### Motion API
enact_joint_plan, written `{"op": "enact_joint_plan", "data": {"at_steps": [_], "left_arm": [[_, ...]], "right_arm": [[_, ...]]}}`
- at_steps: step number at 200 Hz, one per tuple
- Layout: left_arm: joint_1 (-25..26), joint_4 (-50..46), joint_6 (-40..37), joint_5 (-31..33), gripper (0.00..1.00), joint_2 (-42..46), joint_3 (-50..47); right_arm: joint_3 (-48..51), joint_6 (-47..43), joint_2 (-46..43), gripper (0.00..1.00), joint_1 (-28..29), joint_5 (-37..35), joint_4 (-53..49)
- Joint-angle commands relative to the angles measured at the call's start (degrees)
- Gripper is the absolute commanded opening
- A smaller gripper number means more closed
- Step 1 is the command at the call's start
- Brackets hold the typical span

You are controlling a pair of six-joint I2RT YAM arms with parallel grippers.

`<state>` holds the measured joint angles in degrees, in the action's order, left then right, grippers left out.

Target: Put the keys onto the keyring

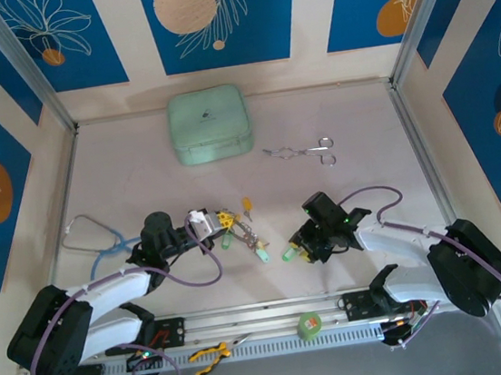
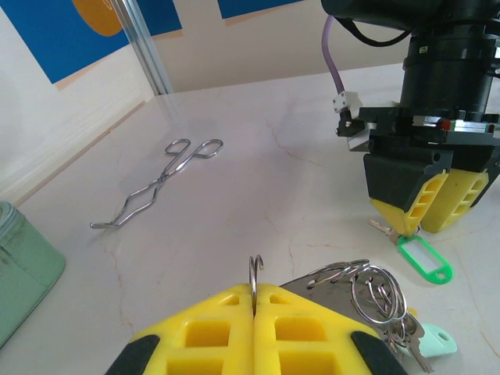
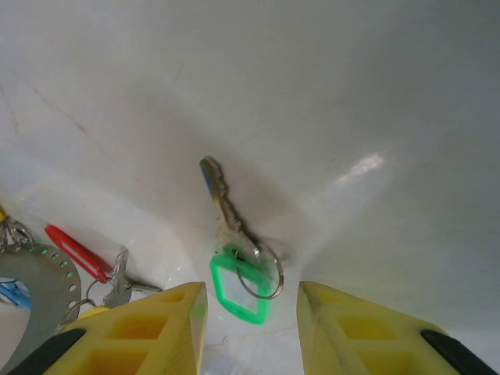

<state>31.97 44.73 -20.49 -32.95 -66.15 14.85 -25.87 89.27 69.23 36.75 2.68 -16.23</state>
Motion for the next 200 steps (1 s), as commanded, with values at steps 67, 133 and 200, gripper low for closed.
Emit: {"op": "enact_joint_plan", "data": {"at_steps": [67, 133, 200], "left_arm": [[0.3, 1.2, -0.8, -0.8, 0.0, 0.9, 0.6], [0.4, 1.0, -0.9, -0.9, 0.0, 0.9, 0.6], [0.3, 0.4, -1.0, -0.7, 0.0, 1.3, 0.8]], "right_arm": [[1.2, 1.9, 1.1, 0.22, -0.8, -0.1, 1.5], [1.0, 1.1, 1.2, 0.11, -1.9, -0.4, 1.5], [-1.5, -5.2, -2.2, 0.0, -1.9, -1.2, -4.5]]}}
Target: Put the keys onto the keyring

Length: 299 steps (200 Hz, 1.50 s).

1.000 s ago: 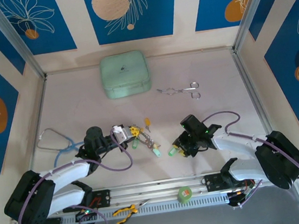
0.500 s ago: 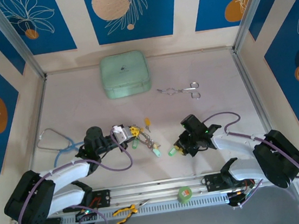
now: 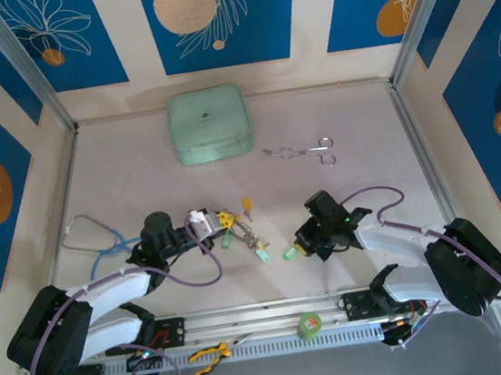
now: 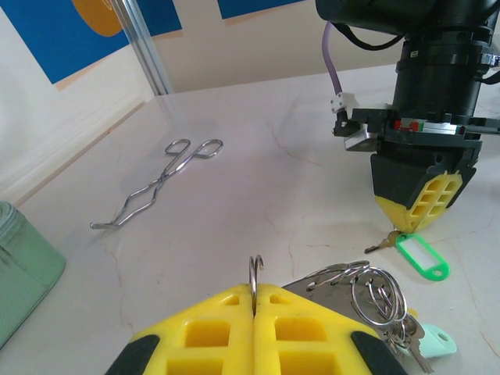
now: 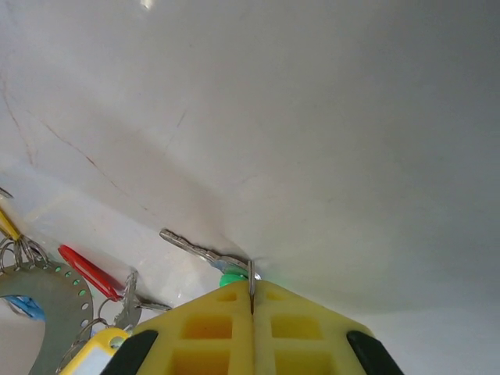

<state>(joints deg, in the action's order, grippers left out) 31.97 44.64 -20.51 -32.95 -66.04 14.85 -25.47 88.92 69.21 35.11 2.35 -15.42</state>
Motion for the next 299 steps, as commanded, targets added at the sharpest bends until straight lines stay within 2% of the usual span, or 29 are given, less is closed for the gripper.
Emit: {"op": "enact_joint_plan", "data": {"at_steps": [1, 31, 84, 104, 141, 220, 299], "left_arm": [[0.3, 0.5, -1.0, -0.7, 0.0, 1.2, 0.8], [0.3, -0.3, -1.1, -0.5, 0.0, 1.7, 1.1], [0.4, -0.3, 0.6, -0.1, 0.0, 2.5, 1.1], [0.4, -0.4, 2.3, -0.4, 0.0, 2.8, 1.2], [0.4, -2.0, 5.6, -1.1, 0.0, 3.6, 1.3], [0.4, -6.5, 7.4, -4.1, 0.0, 4.4, 2.7], [0.4, -6.2, 7.7, -4.3, 0.0, 4.5, 2.8]], "right_arm": [[-2.1, -5.2, -2.3, 0.0, -0.3, -1.0, -5.5], [-6.2, -20.9, -4.1, 0.0, 0.1, 0.9, -7.4], [-13.6, -56.2, -1.8, 0.0, 0.7, 15.4, -5.8], [-15.0, -65.9, -2.6, 0.0, 1.3, 19.5, -5.0], [-18.3, -80.7, -3.8, 0.0, 3.4, 21.2, -7.1], [-27.8, -97.1, 1.9, 0.0, 4.8, 18.5, -10.7], [-36.9, -99.9, 11.7, 0.0, 8.3, 16.8, -13.1]]}}
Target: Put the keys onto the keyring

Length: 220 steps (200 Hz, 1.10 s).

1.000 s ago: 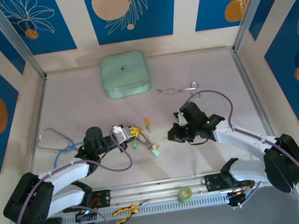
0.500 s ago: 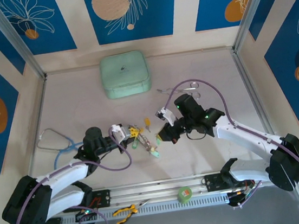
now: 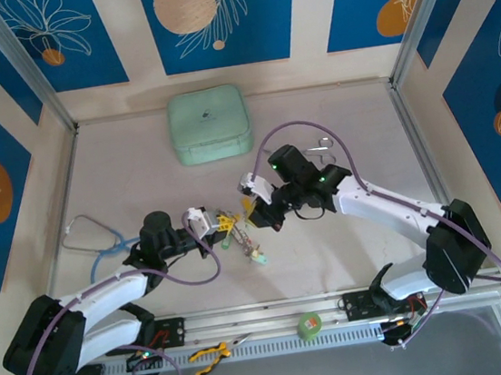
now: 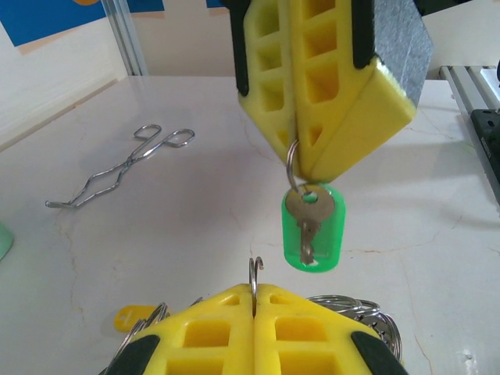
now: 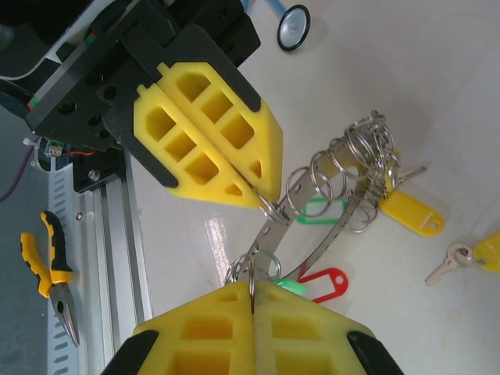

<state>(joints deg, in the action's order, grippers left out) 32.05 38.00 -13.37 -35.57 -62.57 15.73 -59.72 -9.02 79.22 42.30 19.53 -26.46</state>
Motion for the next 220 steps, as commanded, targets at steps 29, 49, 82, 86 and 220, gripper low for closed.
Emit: {"op": "enact_joint_plan", "data": {"at_steps": [29, 49, 82, 86, 220], "left_arm": [[0.3, 0.0, 0.3, -1.7, 0.0, 1.0, 1.9], [0.3, 0.1, 0.2, -1.4, 0.0, 1.0, 1.9], [0.3, 0.2, 0.2, -1.3, 0.0, 0.9, 1.9], [0.3, 0.3, 0.3, -1.4, 0.0, 0.9, 1.9], [0.4, 0.8, -0.6, -1.0, 0.0, 0.9, 1.7]], "right_arm": [[-3.7, -2.1, 3.4, 0.0, 2.0, -0.8, -2.1], [-4.2, -1.7, 4.3, 0.0, 2.2, -0.1, -1.8], [-5.0, -1.3, 5.6, 0.0, 2.6, -0.3, -1.1], [-5.2, -1.2, 5.8, 0.0, 2.6, -0.5, -1.1], [-5.6, 3.3, 7.0, 0.0, 1.0, -3.7, -0.7]]}}
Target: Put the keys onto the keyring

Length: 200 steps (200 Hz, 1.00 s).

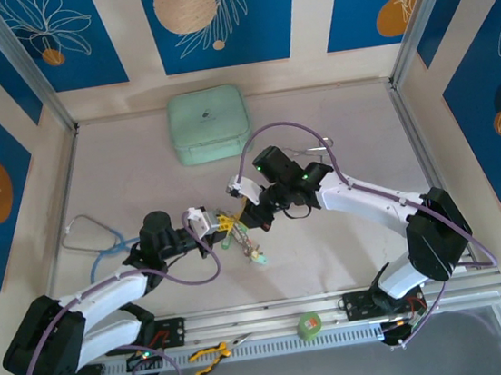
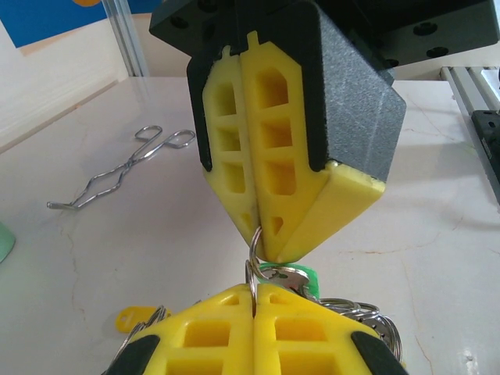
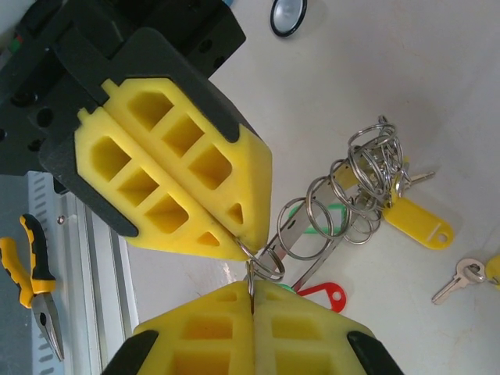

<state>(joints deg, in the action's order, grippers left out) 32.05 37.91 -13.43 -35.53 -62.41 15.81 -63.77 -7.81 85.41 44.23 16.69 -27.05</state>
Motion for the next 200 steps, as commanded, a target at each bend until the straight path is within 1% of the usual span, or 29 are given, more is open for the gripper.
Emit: {"op": "enact_joint_plan", "data": {"at_steps": [1, 126, 168, 200], "left_arm": [[0.5, 0.8, -0.6, -1.0, 0.0, 0.7, 1.6], [0.8, 0.9, -0.9, -0.6, 0.0, 0.6, 1.6], [0.8, 0.9, -1.0, 0.3, 0.0, 1.0, 1.2], [0.9, 1.4, -1.3, 0.5, 0.0, 1.0, 1.1]], "right_arm": [[-1.5, 2.2, 0.8, 0.0, -1.0, -0.9, -0.1], [-2.7, 4.0, 2.1, 0.0, -0.6, 1.4, 1.7], [-1.8, 7.1, 1.9, 0.0, -2.6, 2.8, 2.4], [-1.5, 7.8, 2.1, 0.0, -3.1, 3.3, 1.9]]}}
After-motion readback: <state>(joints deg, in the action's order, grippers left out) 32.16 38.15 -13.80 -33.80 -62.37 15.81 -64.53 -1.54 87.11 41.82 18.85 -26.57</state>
